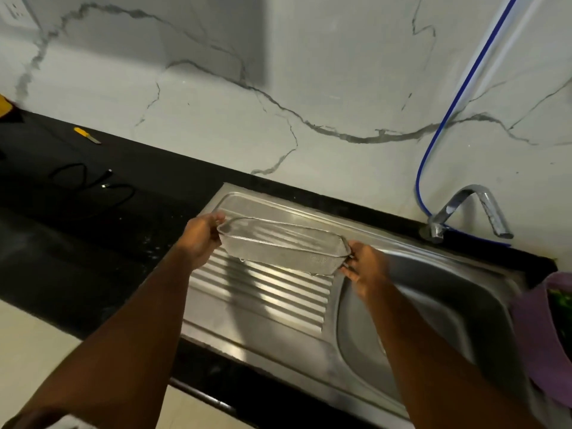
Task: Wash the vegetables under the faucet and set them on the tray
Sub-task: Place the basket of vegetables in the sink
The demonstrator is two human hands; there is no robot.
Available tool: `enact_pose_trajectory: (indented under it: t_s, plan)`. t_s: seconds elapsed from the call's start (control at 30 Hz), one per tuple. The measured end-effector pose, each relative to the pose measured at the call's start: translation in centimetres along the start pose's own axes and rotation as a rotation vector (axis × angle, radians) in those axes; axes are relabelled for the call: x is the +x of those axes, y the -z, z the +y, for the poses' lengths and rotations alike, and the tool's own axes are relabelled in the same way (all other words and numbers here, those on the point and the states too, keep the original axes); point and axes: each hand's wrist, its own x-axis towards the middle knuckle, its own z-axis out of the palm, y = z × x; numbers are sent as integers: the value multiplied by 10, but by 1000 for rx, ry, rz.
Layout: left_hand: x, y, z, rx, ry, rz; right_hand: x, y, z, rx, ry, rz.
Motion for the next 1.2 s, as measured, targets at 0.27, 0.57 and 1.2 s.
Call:
enact_pose_trajectory:
  t_s: [0.27, 0.57, 1.2]
  plan:
    - [6, 14, -42, 199, -38, 55, -2, 18, 25, -245, 105, -2]
    - [29, 13, -45, 461, -91, 86, 19, 21, 55, -459, 123, 61]
    - [-11, -86, -32, 877, -412, 52, 2, 37, 30, -530, 137, 80]
